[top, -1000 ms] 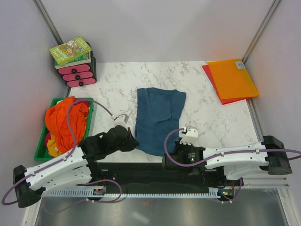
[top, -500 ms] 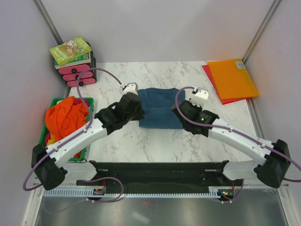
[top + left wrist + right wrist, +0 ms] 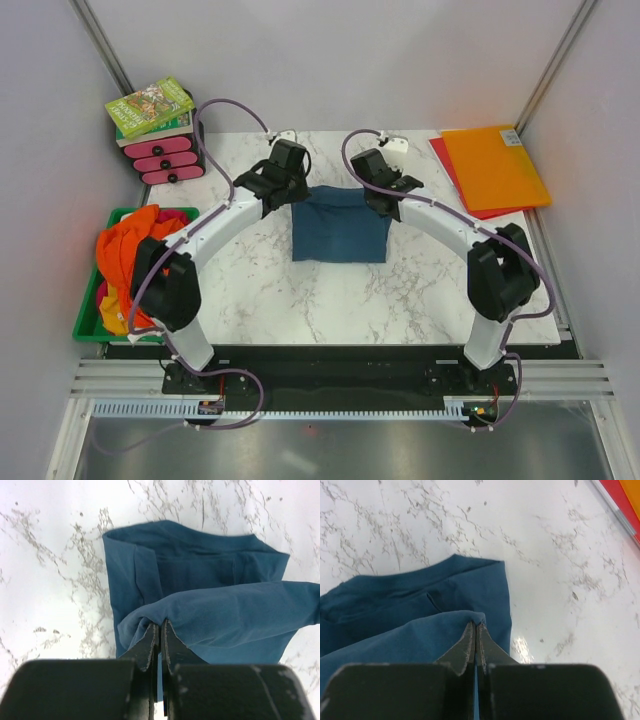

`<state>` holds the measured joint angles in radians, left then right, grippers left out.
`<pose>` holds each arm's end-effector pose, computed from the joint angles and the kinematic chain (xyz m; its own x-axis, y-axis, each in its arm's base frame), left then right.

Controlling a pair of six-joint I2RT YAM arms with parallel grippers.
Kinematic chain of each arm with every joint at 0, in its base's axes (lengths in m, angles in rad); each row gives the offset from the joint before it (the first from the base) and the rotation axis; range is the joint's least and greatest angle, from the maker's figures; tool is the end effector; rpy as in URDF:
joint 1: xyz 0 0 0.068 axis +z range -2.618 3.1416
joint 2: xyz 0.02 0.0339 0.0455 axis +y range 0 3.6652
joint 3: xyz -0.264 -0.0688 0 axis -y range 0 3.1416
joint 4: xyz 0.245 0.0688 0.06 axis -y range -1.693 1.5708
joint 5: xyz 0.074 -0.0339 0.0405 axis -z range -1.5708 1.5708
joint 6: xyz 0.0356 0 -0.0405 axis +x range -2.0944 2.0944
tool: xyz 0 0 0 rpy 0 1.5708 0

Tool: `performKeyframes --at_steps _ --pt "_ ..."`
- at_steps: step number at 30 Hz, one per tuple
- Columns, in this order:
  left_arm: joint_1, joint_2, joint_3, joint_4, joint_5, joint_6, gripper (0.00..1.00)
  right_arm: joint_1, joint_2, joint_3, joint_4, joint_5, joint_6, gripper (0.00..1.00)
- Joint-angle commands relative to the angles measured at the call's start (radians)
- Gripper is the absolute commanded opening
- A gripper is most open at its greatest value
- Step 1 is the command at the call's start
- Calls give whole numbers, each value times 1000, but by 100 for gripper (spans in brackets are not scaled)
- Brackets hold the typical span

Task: Fold and stack the t-shirts
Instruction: Fold the long partially folded tshirt into a neat square

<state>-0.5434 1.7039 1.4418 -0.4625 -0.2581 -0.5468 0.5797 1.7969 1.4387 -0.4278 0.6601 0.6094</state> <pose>0.3371 -0.1930 0.2978 -0.6595 -0.1889 -0.7276 -0.0077 0.9695 -0.2448 0.3481 0.2019 0.2688 -0.5255 0.1963 -0.8278 0.2813 0.9584 0.0487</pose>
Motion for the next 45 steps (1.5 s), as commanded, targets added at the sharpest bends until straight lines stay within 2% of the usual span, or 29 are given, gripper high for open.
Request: performKeyframes --at_steps 1,7,15,16,17,18,19,21,23,25,26,27,28,29,31,33,39,45 --pt "42 91 110 39 25 62 2 -43 85 114 63 -46 -65 0" --pt "86 213 203 44 56 74 2 -98 217 213 78 -89 -73 0" --pt "106 359 347 19 82 77 3 -121 312 291 119 -114 -100 0" --pt "106 362 373 -1 56 70 16 -119 302 289 141 -116 -103 12" --pt "106 358 371 -4 42 64 23 -118 282 270 165 -116 -108 21" --pt "106 329 364 -1 4 45 30 -115 256 203 203 -117 -111 35" --pt "106 309 353 4 -7 39 40 -113 195 169 265 -122 -114 41" --pt "105 254 316 25 -23 22 45 -104 153 115 274 -125 -115 53" --pt "97 223 275 33 -23 13 47 -86 108 66 268 -125 -112 56" --pt "83 185 218 39 2 -7 46 -72 79 28 271 -163 -100 52" --pt "76 175 195 48 13 -15 43 -69 73 -10 273 -175 -91 45" --pt "68 168 172 48 34 -33 39 -66 64 -33 274 -195 -67 19" --pt "50 157 122 51 48 -41 27 -58 67 -53 281 -204 -54 5" --pt "40 155 97 56 62 -48 22 -55 70 -87 281 -214 -43 0" --pt "-2 154 18 80 74 -59 12 -37 88 -115 285 -235 -23 0" --pt "-24 160 -30 108 72 -68 9 -21 110 -155 296 -235 -14 0" --pt "-56 215 -124 128 95 -102 6 19 144 -236 304 -235 33 0" --pt "-78 154 -268 137 82 -137 6 71 88 -330 291 -211 84 0"
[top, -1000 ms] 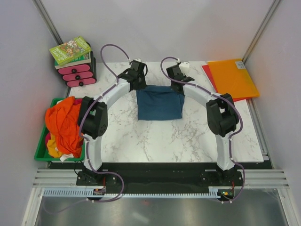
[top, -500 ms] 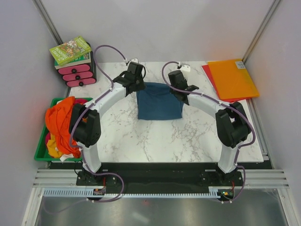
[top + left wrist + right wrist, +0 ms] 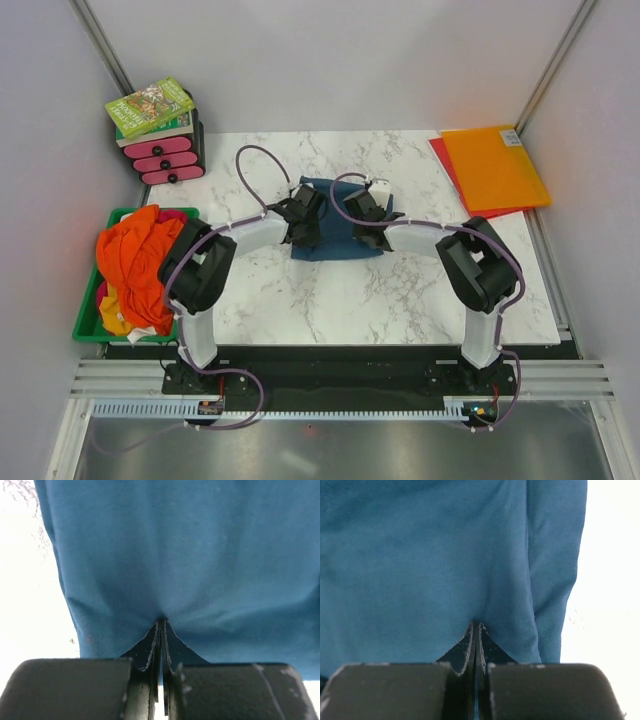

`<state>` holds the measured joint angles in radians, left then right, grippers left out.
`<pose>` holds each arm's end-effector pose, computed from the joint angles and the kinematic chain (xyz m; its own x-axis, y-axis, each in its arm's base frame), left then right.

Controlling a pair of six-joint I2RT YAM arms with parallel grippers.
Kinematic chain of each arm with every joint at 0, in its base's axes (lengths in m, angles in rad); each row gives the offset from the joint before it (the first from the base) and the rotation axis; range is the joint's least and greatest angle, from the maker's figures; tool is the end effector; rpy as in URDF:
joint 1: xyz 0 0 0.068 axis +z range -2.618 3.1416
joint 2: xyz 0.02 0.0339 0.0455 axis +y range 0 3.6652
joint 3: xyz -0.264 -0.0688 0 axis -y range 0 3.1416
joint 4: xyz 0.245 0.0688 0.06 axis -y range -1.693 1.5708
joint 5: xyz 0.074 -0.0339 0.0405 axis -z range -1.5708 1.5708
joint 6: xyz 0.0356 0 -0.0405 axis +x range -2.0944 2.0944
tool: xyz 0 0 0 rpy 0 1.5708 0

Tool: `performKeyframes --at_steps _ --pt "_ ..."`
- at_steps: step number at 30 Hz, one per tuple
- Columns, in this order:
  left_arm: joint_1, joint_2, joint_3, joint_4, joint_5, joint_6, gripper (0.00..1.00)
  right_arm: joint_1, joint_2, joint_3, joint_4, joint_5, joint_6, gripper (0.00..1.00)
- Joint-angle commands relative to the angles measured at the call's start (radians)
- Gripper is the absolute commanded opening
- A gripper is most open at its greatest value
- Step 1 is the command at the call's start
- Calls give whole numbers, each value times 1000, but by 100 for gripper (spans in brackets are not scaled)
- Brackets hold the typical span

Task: Fold and stack the t-shirts
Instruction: Fold the long partially folded tshirt into a neat square

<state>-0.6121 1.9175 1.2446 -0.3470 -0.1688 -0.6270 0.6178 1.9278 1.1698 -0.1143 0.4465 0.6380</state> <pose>0.3274 -0.2225 0.1631 -0.8548 -0.1066 -0.5079 -0.0088 0.9815 -0.1912 0.3347 0.2190 0.1547 -0.6778 0.1774 -0.7135 0.1339 0.9840 0.1174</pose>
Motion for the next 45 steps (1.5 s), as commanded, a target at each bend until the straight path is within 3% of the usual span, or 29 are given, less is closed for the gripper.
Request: performKeyframes --at_steps 1,11,14,15,16,17,18,20,21,22,23,24,25,32,45 --pt "-17 -69 -86 22 -8 -60 6 48 -47 -87 -22 4 64 0" --pt "-81 -284 -301 17 -26 -109 6 171 -228 -294 -67 72 181 0" --pt "-90 -362 -329 16 -57 -115 11 175 -265 -288 -71 87 167 1" --pt "-90 -380 -318 17 -66 -109 21 175 -271 -268 -80 93 149 7" --pt "-90 -400 -309 19 -72 -103 26 177 -274 -210 -93 100 116 15" --pt "-90 -432 -298 17 -83 -90 29 175 -280 -178 -103 104 98 32" --pt "-90 -451 -280 17 -87 -85 37 175 -280 -144 -132 109 86 39" --pt "-90 -478 -266 17 -83 -73 41 175 -274 -62 -145 101 46 51" --pt "-90 -480 -257 17 -81 -70 41 175 -265 -41 -145 92 32 51" --pt "-90 -480 -255 20 -78 -69 41 175 -254 -4 -148 84 19 51" --pt "-90 -474 -257 25 -63 -66 39 177 -227 10 -148 78 -4 41" --pt "-90 -460 -263 26 -58 -66 34 175 -211 24 -151 84 -14 27" --pt "-90 -448 -267 34 -43 -74 31 175 -175 48 -154 89 -18 0" --pt "-92 -344 -306 82 -8 -96 16 142 0 186 -159 100 -50 0" --pt "-92 -291 -306 95 -5 -83 15 83 122 390 -139 123 -78 0"
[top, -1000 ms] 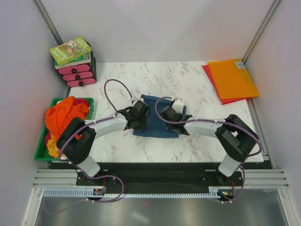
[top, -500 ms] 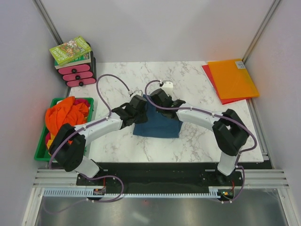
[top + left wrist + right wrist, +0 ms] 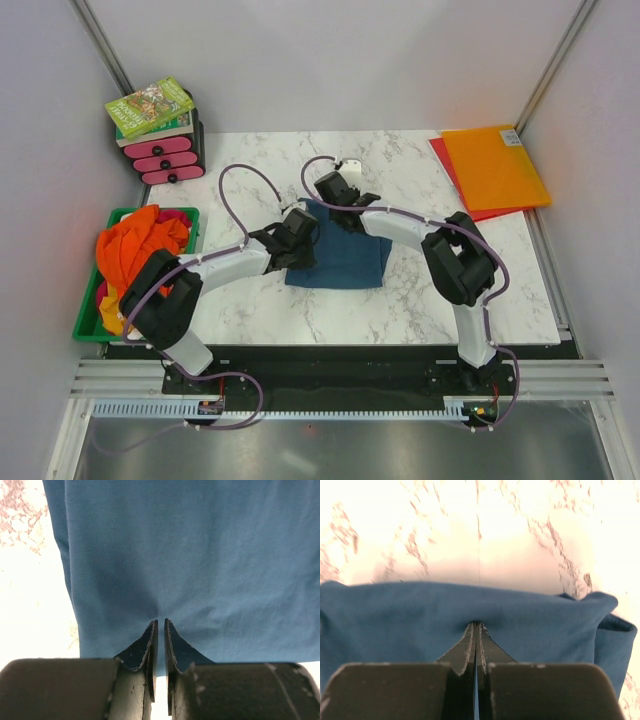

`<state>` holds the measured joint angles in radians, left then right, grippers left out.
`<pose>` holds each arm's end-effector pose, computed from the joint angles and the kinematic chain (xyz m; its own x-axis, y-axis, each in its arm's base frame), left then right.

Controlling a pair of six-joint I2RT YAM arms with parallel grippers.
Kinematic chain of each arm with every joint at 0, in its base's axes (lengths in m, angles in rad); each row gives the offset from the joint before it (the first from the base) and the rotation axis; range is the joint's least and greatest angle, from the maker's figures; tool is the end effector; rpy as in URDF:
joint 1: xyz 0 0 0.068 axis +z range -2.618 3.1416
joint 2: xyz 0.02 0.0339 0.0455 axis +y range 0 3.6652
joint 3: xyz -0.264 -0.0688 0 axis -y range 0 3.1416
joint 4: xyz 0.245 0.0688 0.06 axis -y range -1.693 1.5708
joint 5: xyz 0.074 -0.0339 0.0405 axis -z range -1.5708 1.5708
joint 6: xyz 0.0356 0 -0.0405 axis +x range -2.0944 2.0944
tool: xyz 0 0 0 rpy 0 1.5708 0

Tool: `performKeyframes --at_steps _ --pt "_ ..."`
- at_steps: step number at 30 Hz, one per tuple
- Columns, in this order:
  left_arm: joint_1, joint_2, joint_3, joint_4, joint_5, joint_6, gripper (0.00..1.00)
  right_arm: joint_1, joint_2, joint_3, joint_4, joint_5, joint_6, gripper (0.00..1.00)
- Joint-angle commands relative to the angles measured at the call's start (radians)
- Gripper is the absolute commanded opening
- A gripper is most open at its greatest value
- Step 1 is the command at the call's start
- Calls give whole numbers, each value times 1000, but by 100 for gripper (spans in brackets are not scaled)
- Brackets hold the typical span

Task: Fold and stack the t-shirts
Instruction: Fold the long partially folded tshirt into a neat square

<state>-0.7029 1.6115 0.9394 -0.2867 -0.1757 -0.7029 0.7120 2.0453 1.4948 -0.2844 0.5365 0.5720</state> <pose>0.2501 -0.2037 0.1824 -0.8384 -0.1239 -0.5308 0.0235 0.9647 -0.2622 0.3533 0.2809 0.1938 -0.6352 0.0664 -0.7695 0.0500 0.9977 0.0448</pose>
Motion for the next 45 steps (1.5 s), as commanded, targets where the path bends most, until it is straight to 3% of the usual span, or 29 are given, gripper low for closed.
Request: performKeyframes --at_steps 1,16,23,26,28,29,31,32,34,35,36,41,45 --pt "-1 18 -2 37 7 -10 15 -17 22 76 28 26 -14 0" --pt "-1 48 -1 26 12 -18 16 -59 191 111 1 -17 -12 0" --pt "-3 -37 2 21 -24 0 24 -57 38 150 62 40 -109 0" --pt "-3 -114 -1 15 -22 19 29 -49 -89 150 48 40 -159 12" --pt "-7 -151 -5 -12 -33 32 32 -39 -198 101 42 51 -198 30" --pt "-23 -218 -11 -52 -63 46 39 -17 -309 22 37 77 -251 49" --pt "-41 -284 -20 -90 -87 57 48 6 -387 -78 22 100 -271 64" --pt "-46 -306 -22 -109 -106 63 51 10 -466 -114 14 106 -270 78" --pt "-50 -343 -27 -176 -122 66 57 24 -548 -225 -7 118 -245 96" --pt "-50 -382 -30 -202 -134 57 60 30 -626 -263 -13 125 -235 98" --pt "-50 -400 -34 -235 -133 57 71 36 -663 -298 -33 129 -219 98" --pt "-52 -527 -102 -287 -119 49 72 145 -859 -516 -74 239 -169 98" --pt "-56 -597 -143 -301 -122 43 78 237 -909 -614 -137 319 -83 98"
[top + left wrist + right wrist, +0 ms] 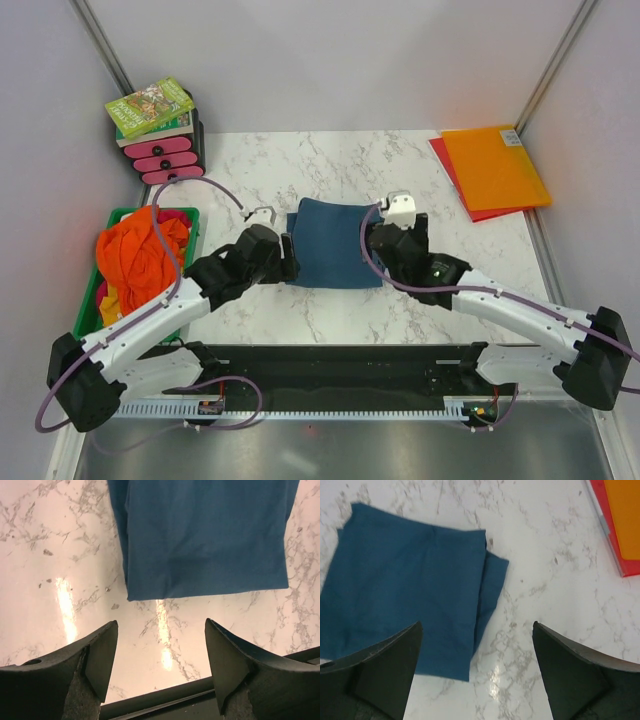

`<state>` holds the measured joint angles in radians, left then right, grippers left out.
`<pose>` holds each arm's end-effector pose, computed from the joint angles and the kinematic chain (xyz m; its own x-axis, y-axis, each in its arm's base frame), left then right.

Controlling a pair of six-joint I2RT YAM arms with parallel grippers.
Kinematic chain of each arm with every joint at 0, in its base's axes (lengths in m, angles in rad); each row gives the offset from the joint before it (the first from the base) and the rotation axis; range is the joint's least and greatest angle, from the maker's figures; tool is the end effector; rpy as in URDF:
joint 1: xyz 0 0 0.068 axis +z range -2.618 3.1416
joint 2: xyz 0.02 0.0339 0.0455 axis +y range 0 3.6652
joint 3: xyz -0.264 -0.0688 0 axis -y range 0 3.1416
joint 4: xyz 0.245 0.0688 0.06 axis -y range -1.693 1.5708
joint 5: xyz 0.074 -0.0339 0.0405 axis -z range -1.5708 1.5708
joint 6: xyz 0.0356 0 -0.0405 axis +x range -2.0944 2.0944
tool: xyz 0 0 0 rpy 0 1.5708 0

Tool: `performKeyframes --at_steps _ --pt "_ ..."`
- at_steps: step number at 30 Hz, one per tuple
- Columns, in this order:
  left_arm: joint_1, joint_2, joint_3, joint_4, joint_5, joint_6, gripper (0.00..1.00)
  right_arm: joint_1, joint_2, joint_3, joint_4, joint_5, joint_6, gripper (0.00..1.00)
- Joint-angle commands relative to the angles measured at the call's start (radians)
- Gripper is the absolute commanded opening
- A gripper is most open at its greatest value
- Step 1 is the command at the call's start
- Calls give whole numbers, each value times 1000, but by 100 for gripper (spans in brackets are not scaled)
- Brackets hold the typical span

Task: Fold and stack the t-shirts
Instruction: Fold the long partially folded tshirt into a neat square, then put the neatly folded tshirt into the corner of the board with the right arm

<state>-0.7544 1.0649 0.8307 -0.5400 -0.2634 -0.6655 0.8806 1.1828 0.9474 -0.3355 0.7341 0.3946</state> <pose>0.1680 -0.1451 0.2702 -0.7253 -0.1365 -0.6748 0.0989 0.9493 -0.2983 0.1819 0.1829 0.3048 -0.3997 -0.0359 -0.9159 -0.0649 0.9978 -0.0107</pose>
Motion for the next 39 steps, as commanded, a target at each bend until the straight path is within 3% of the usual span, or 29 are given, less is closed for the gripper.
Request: performKeyframes --at_steps 1,6,15,32,36,39 --pt "-5 -54 -38 -58 -36 9 78 80 -51 -90 -108 134 122 98" --pt "-5 -57 -36 -86 -50 33 79 139 -123 -177 -203 185 256 98" --pt "-5 -63 -22 -92 -17 41 79 152 -365 -263 -191 116 202 98" --pt "-3 -108 -33 -89 -23 96 81 276 -121 -184 -191 208 257 98" --pt "-3 -128 -35 -95 -8 95 81 273 -120 -116 -215 298 245 98" --pt "-3 -140 -30 -95 16 78 82 192 -124 -10 -214 470 101 98"
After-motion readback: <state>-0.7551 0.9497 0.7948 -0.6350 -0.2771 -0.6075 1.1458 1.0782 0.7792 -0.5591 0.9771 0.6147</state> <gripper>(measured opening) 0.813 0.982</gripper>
